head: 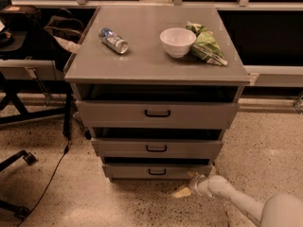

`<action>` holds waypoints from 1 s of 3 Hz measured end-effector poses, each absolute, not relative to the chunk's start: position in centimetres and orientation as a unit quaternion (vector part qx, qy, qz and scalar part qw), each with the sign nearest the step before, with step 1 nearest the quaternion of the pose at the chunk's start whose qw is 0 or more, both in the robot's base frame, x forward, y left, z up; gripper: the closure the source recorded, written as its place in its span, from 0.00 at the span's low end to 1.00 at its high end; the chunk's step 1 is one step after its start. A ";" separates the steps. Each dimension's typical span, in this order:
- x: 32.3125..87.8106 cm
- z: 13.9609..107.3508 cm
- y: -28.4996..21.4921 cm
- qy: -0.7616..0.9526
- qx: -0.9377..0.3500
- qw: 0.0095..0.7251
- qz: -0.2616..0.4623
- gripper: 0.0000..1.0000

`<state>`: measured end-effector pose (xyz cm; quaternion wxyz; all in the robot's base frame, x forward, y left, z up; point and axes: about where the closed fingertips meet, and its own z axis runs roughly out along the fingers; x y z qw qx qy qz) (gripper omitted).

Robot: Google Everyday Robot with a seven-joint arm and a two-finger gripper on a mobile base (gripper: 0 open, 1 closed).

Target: Close bottom drawer

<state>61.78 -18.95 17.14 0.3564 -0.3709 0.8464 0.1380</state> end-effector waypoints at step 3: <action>54.9 18.4 -20.2 0.864 -0.338 0.338 0.160 0.00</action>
Offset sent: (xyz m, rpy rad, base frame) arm -0.1375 -0.0483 0.0370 0.0859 0.1372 -0.1349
